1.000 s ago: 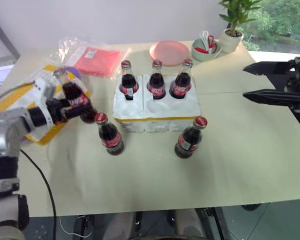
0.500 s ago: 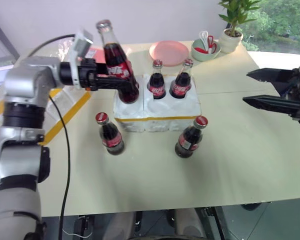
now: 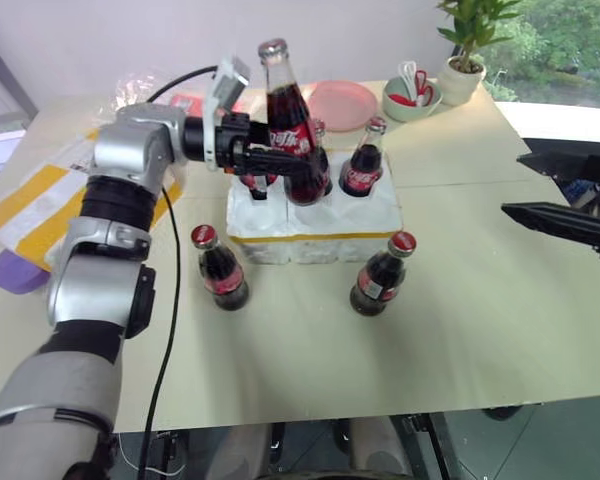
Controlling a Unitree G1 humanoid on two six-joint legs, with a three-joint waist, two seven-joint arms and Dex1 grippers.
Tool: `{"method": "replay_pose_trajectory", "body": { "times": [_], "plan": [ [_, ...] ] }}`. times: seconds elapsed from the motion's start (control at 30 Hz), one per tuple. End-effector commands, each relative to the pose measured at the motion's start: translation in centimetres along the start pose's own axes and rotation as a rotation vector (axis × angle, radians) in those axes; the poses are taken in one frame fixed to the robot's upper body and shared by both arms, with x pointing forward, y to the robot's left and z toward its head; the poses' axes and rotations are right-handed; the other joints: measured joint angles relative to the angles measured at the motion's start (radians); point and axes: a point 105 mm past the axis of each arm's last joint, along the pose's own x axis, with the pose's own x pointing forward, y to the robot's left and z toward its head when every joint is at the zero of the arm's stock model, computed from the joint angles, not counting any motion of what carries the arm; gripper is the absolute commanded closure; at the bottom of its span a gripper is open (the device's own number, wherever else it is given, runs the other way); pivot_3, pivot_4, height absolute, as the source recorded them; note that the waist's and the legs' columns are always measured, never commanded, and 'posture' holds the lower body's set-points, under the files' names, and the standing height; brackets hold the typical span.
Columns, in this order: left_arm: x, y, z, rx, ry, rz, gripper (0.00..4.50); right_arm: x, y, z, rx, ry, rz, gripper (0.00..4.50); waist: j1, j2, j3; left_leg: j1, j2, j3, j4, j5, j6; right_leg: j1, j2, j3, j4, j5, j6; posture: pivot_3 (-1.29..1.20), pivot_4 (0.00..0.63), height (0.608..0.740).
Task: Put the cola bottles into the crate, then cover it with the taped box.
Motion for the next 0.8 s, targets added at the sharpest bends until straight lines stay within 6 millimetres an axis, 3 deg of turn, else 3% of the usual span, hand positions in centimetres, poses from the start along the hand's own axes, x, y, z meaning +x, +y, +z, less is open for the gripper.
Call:
{"method": "replay_pose_trajectory", "body": {
  "times": [0.03,0.33,0.77,0.8],
  "plan": [
    [0.0,-0.5,1.3,0.108,-0.019,-0.018,1.76,-0.5,0.3,1.2,-0.044,-0.041,-0.02,0.0,0.0,0.0,0.0,0.0,0.0,0.0,0.0,0.0,0.0,0.0,0.0,0.0,0.0,0.0,0.0,0.0,0.15,0.74],
    [1.4,-0.1,-1.4,0.11,-0.006,0.015,1.76,-0.4,0.1,1.4,-0.048,-0.051,-0.039,0.0,0.008,0.0,0.0,0.0,0.0,0.0,0.001,0.0,0.0,0.0,0.0,0.0,0.0,0.0,0.0,0.0,0.15,0.74],
    [1.9,0.7,-2.5,0.07,0.003,0.038,1.76,-0.2,0.2,1.1,-0.05,-0.044,-0.033,0.0,0.02,0.0,0.0,0.0,0.0,0.0,0.002,0.0,0.001,0.0,0.0,0.0,0.0,0.001,0.001,0.0,0.15,0.74],
    [1.8,0.6,-2.5,0.067,0.009,0.03,1.26,-0.2,0.2,1.1,-0.051,-0.041,-0.03,0.0,0.019,0.0,0.0,0.0,0.0,0.0,0.002,0.0,0.001,0.0,0.0,0.0,0.0,0.0,0.001,0.0,0.15,0.74]
  ]
}}
